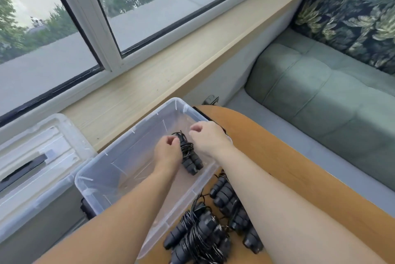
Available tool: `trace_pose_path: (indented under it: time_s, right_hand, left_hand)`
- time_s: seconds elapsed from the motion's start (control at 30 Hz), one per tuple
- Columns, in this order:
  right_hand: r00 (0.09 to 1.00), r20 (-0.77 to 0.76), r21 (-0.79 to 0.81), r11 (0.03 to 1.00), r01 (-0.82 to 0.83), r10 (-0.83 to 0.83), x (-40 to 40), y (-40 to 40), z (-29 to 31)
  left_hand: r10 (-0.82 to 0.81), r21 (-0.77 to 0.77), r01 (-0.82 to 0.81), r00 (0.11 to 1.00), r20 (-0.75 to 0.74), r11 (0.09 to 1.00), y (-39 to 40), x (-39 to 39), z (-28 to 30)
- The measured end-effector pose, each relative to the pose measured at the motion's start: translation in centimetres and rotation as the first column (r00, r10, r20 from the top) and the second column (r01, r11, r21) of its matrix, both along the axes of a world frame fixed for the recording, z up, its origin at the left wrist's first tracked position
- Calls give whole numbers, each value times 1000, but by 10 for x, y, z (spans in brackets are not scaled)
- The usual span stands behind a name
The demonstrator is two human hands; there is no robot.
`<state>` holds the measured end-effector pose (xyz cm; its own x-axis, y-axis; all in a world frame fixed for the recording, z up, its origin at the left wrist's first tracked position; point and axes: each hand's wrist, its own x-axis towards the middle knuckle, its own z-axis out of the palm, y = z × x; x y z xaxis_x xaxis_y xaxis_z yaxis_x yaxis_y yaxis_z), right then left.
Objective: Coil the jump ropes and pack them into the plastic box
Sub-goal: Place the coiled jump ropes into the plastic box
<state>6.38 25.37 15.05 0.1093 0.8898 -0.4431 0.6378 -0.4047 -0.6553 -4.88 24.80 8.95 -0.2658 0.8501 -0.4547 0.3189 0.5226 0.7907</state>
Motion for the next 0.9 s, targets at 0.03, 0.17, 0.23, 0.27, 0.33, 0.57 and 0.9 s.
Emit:
trace_pose_path:
  time_s: [0.03, 0.17, 0.23, 0.27, 0.33, 0.57, 0.9]
  right_hand:
    - [996, -70, 46, 997, 66, -63, 10, -7, 8]
    - [905, -285, 161, 916, 368, -314, 68, -42, 32]
    - [832, -331, 140, 849, 510, -445, 103, -68, 33]
    - [795, -342, 109, 820, 562, -500, 116, -82, 30]
    - [707, -360, 22, 752, 659, -609, 142, -116, 15]
    - [446, -409, -398, 596, 697, -796, 130, -198, -52]
    - [423, -359, -519, 555, 650, -832, 74, -162, -96]
  left_hand:
    - [-66, 94, 72, 996, -63, 993, -3, 10, 17]
    - [-303, 389, 331, 944, -134, 860, -31, 60, 74]
    - [-449, 425, 468, 881, -150, 775, -54, 89, 82]
    - [-509, 403, 526, 846, -158, 749, -64, 100, 80]
    - [-606, 314, 625, 778, -167, 715, -85, 120, 68]
    - [-731, -50, 791, 537, -421, 610, -115, 128, 0]
    - [-725, -292, 670, 570, -386, 682, -85, 117, -23]
